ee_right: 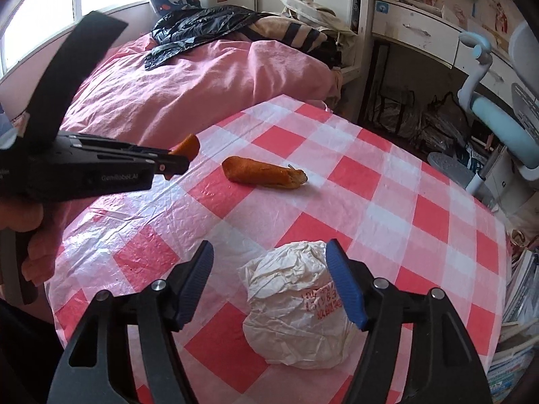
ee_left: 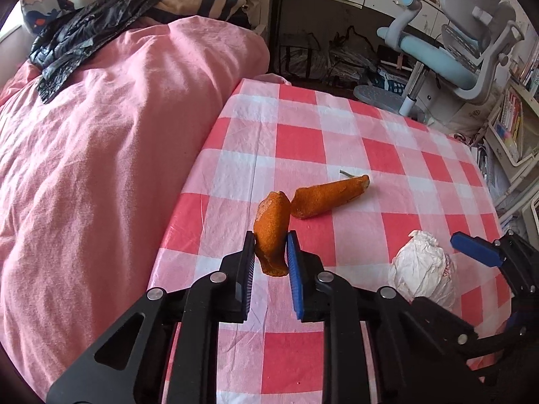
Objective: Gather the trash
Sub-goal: 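Grasp an orange peel with the left tool while the right holds the wrapper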
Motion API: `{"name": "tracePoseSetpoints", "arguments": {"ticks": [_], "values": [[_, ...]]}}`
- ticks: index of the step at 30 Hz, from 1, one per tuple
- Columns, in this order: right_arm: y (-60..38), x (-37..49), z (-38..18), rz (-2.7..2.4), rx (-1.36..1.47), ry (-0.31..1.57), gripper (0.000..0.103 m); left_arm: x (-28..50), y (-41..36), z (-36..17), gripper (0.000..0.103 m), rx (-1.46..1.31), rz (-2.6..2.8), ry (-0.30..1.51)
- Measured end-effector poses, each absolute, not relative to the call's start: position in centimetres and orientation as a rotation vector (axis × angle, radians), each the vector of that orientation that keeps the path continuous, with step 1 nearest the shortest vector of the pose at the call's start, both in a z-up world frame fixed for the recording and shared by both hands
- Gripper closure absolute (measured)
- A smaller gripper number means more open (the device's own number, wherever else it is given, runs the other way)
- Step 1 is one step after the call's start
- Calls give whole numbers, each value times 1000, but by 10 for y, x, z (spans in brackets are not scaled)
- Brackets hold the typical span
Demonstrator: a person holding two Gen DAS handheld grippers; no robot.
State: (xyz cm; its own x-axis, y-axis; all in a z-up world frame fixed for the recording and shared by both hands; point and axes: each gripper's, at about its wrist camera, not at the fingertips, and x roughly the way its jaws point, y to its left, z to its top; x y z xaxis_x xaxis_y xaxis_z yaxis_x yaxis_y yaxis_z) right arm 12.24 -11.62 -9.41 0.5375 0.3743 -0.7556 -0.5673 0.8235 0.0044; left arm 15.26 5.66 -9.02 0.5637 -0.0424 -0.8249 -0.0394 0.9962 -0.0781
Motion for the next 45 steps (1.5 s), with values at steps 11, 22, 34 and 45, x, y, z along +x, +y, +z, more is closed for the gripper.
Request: {"name": "tracePoseSetpoints", "arguments": {"ticks": [11,22,34,45], "values": [[-126,129,-113,506,-234,958,53,144,51,-61,85,-90,-18,912],[-128,118,-97,522,-198,913,69,127,35,-46,85,-29,-27,865],[-129,121,-110,484,-232,949,69,108,35,-30,85,-32,-35,823],[-143,104,-110,428,-221,987,69,57,66,-22,85,-118,-19,811]]}}
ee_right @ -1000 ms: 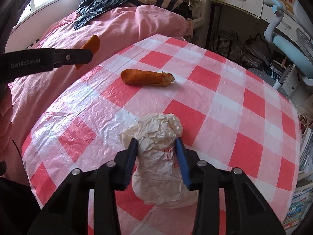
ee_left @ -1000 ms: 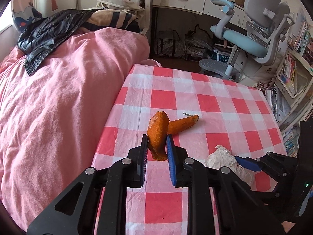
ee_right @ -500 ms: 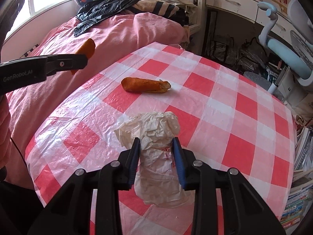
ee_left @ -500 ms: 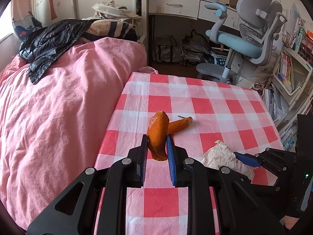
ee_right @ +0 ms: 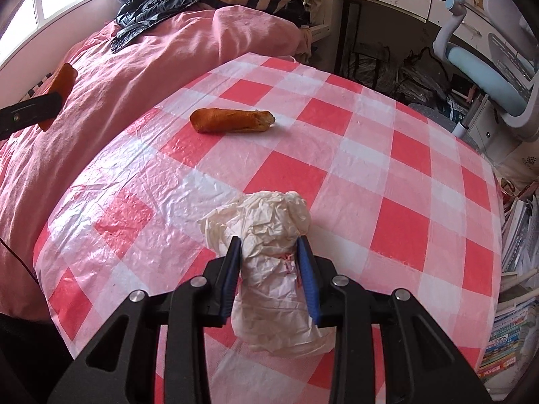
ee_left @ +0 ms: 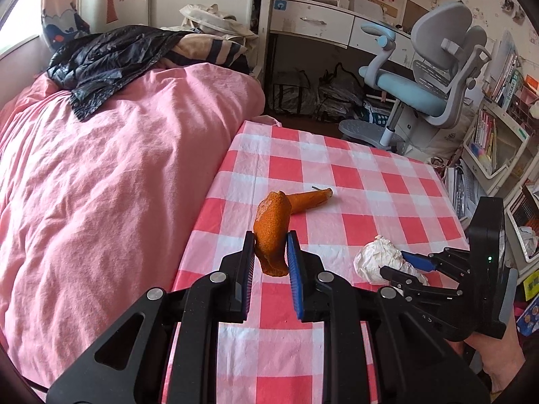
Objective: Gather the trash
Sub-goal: 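Grasp an orange peel with the left tool while the right holds the wrapper, then carry the orange peel and the wrapper toward the yellow bin with both tools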
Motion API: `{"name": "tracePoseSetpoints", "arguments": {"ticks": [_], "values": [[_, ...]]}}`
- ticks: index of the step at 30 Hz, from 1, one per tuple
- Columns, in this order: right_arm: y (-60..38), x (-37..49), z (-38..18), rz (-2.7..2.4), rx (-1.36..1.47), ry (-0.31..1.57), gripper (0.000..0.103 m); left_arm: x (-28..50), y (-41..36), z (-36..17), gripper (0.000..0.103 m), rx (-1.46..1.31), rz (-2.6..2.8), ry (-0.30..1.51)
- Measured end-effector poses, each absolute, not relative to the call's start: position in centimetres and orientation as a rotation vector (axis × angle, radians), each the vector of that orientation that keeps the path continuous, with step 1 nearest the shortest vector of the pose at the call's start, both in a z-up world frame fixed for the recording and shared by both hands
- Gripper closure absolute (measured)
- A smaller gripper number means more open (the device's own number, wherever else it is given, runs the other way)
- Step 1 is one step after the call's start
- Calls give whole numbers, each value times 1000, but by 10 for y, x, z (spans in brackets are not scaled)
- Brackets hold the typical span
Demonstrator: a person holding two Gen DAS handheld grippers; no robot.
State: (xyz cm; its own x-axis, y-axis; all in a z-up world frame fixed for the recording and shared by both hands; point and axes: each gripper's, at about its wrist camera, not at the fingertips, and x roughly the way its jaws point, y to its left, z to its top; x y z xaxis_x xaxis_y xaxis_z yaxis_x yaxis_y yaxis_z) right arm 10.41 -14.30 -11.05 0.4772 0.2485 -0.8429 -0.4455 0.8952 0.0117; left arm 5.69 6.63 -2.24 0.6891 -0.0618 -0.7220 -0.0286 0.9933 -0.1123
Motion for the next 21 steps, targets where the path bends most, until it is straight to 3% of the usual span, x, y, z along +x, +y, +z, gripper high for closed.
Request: {"name": "tracePoseSetpoints", "arguments": {"ticks": [9,21], "values": [[-163,61,-95,363,-195,929,69,5,84,-11,85,-169,-31,772],[-200,42,-65,320,15,779,67,0,71,-5,85,-142,-60,760]]}}
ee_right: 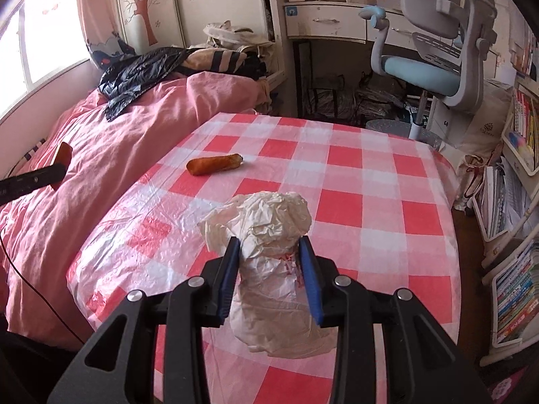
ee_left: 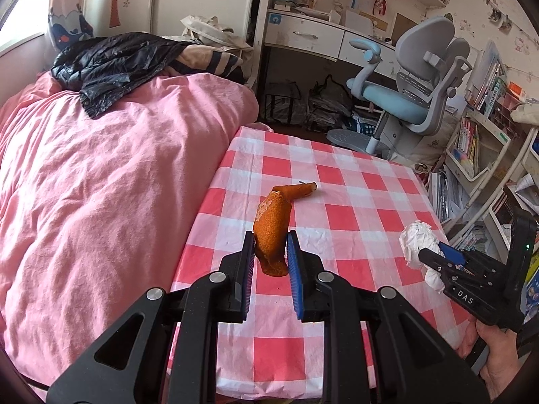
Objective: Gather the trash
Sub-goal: 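Carry the orange peel and the wrapper toward the yellow bin with both tools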
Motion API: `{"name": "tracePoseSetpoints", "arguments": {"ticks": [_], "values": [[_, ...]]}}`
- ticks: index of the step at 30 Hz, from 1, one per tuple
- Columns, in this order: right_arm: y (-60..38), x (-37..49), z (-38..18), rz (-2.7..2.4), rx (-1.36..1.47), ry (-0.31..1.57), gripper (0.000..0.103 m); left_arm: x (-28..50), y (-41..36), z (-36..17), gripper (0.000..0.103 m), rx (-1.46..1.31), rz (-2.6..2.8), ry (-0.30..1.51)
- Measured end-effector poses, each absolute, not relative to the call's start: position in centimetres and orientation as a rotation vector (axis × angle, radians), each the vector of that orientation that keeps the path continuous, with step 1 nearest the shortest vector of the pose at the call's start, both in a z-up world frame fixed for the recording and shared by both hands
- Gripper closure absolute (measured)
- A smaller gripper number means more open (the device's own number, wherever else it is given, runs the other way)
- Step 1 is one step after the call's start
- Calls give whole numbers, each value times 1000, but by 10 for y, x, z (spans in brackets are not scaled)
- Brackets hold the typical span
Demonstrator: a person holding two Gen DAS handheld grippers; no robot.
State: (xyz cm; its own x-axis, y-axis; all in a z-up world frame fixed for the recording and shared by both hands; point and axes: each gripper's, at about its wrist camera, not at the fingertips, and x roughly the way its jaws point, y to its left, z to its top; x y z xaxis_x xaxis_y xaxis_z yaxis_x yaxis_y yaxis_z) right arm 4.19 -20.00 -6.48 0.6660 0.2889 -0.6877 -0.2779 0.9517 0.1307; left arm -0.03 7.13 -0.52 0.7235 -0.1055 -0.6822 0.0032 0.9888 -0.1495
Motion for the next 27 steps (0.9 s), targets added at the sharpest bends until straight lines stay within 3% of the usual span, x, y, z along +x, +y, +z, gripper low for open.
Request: {"name": "tracePoseSetpoints", "arguments": {"ticks": [27], "values": [[-213,24,-48,386,95,696,67,0,56,-18,85,-108,-74,792]]}}
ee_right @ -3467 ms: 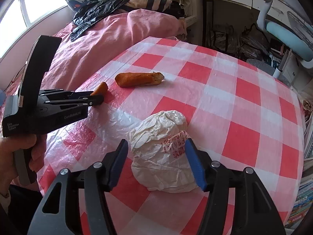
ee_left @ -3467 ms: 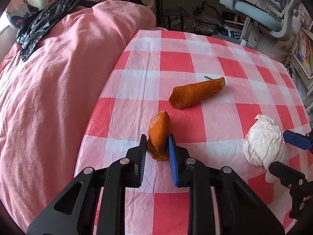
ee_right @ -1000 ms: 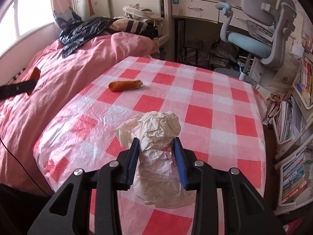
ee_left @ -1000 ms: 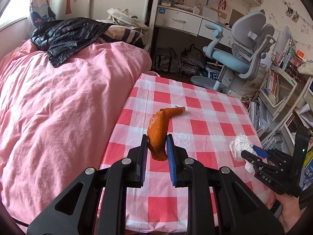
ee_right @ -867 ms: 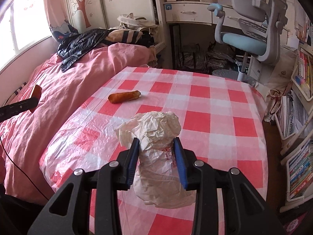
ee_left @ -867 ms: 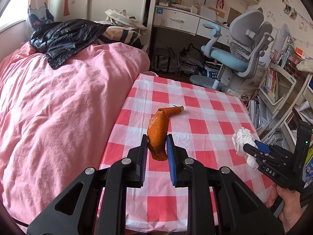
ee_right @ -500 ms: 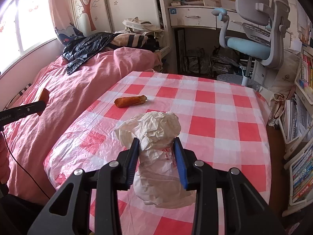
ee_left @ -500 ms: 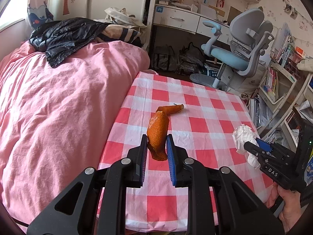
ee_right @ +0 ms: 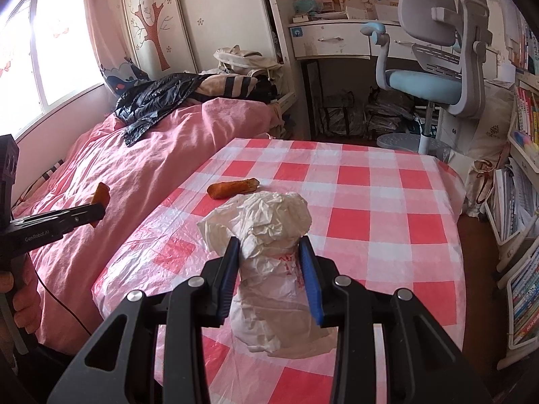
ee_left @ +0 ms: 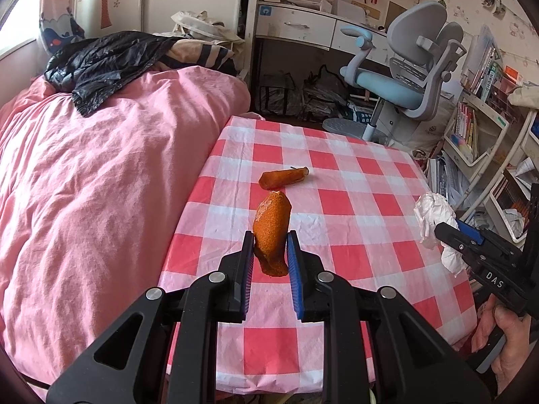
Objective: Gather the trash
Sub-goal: 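Carry the orange peel and the wrapper toward the yellow bin with both tools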
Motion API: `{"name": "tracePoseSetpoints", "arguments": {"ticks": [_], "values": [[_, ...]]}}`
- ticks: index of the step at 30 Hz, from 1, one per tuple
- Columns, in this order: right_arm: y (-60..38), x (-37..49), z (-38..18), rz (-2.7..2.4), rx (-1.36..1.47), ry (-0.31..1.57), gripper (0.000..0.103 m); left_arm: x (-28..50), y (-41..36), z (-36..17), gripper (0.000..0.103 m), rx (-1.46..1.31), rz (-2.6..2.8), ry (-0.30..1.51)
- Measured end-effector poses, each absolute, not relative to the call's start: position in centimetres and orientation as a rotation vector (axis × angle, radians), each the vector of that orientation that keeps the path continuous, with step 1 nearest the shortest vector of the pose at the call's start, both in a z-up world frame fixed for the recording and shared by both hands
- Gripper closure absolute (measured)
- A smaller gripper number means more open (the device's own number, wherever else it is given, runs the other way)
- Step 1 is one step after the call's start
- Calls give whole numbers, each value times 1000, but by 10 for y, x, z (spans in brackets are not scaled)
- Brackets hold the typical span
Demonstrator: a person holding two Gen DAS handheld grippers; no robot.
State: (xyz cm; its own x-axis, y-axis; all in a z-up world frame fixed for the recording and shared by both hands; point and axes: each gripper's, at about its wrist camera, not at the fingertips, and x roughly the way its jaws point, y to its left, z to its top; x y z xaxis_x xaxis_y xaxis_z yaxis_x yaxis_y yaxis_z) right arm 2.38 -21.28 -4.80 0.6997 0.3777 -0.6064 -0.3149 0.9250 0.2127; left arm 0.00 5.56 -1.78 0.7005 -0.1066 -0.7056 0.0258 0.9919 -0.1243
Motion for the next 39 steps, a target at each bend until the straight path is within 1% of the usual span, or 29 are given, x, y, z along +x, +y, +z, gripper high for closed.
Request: {"name": "tracePoseSetpoints", "arguments": {"ticks": [22,39], "values": [[-217,1,-45,398,133,692,67,-46,41,-29,85,-87,-94,803],[-213,-18,-47,430,141,690,67,-80,20,-52,85,-31,-125,852]]}}
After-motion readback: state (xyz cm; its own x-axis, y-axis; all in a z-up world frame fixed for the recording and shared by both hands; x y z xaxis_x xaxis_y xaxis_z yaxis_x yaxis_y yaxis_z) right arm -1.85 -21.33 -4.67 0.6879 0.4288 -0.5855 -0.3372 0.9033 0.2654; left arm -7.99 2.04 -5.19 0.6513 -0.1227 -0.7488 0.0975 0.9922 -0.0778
